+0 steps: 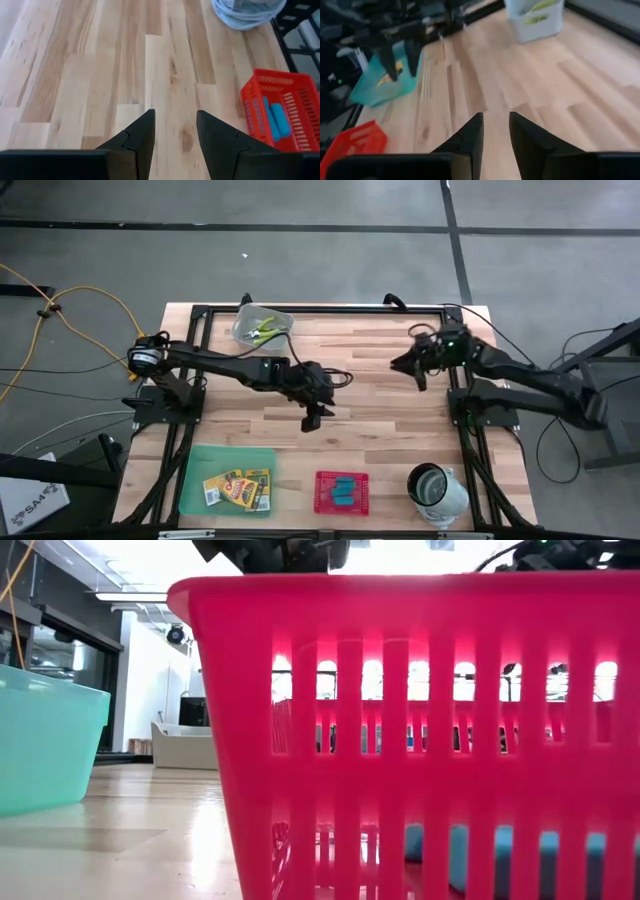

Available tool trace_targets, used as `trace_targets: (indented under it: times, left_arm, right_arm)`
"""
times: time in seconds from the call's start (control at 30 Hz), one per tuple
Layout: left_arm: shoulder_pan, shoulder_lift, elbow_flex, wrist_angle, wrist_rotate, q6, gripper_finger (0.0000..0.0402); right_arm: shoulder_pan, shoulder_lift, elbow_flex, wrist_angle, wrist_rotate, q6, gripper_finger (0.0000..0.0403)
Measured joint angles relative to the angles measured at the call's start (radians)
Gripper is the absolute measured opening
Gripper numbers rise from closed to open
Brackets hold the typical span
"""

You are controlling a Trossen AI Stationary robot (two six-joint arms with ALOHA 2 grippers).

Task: Pick & Place School Supplies
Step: Return to Home Position

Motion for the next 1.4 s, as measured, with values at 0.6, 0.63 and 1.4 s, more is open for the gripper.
trace_targets:
  times: [0.6, 0.63, 1.4]
  left_arm:
    - [-0.055, -0.01, 0.0, -0.023, 0.002, 0.027, 0.014]
    - [-0.057, -0.01, 0.0, -0.023, 0.002, 0.028, 0.014]
    - [-0.056, -0.01, 0.0, -0.021, -0.004, 0.046, 0.014]
  right_arm:
    - [-0.251, -0.549, -0.177, -0.057, 0.031, 0.163, 0.0085]
    - [-0.251, -0.586, -0.199, -0.05, 0.059, 0.179, 0.0085]
    - [-0.242, -0.704, -0.433, 0.228, 0.349, 0.146, 0.0085]
